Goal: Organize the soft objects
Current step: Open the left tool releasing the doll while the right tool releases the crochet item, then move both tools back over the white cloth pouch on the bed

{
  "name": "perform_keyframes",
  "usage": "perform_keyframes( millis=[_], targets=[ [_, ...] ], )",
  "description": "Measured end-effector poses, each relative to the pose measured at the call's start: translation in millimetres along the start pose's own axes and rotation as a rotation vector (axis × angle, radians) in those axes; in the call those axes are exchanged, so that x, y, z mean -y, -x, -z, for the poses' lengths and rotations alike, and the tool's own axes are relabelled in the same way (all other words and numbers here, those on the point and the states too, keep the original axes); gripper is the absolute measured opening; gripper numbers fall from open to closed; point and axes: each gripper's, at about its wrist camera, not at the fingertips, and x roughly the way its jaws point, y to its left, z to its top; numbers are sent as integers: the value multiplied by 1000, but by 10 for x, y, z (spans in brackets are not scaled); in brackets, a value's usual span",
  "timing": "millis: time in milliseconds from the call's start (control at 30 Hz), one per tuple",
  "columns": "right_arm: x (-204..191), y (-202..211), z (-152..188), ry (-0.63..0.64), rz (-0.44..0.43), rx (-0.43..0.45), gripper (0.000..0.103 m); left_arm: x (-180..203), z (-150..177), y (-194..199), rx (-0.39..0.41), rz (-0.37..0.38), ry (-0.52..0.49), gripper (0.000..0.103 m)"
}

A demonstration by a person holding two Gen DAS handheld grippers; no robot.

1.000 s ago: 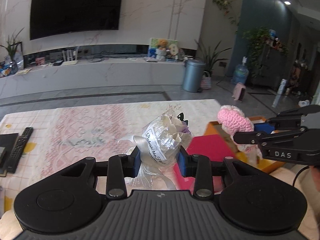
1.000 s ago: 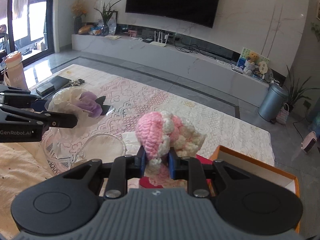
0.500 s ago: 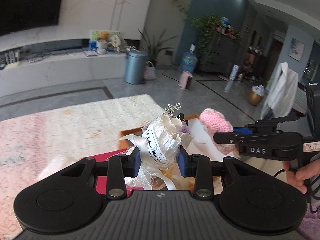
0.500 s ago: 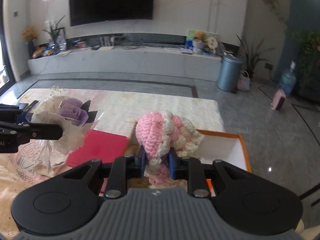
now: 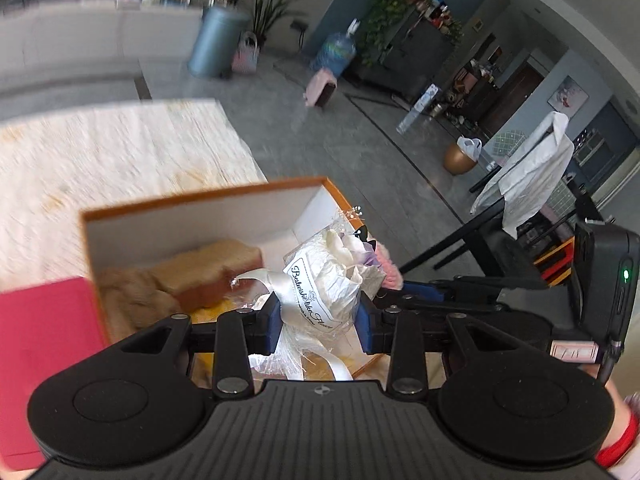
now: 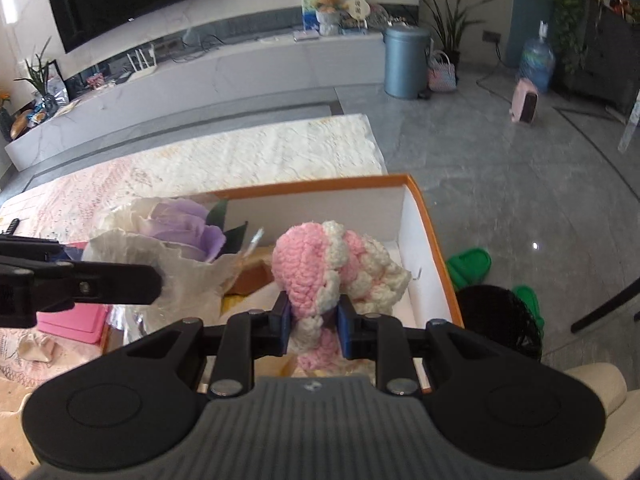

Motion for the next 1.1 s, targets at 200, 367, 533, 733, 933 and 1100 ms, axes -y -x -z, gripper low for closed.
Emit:
perform_keyframes(
  millis=[200,367,533,733,933,1100],
  targets=[
    [189,-337,-28,-7,20,-79,24,-159,13,-464,-94,7,105,41],
    [264,-597,29,1,18,-142,24,-301,83,-689,-149,-13,167,41],
    [278,-753,82,22,49,-190,24,-320,123,-842,-176,-14,187,42],
    [285,-862,129,28,47,-241,29,-253,130,-905,-180,-39,182,45],
    [189,-782,126,73,74,-230,43,-195,99,-786,-144,-54,168,60],
    [117,-647,110,103,109,-204,62,-135,75,-603,-102,-49,158,69]
  ],
)
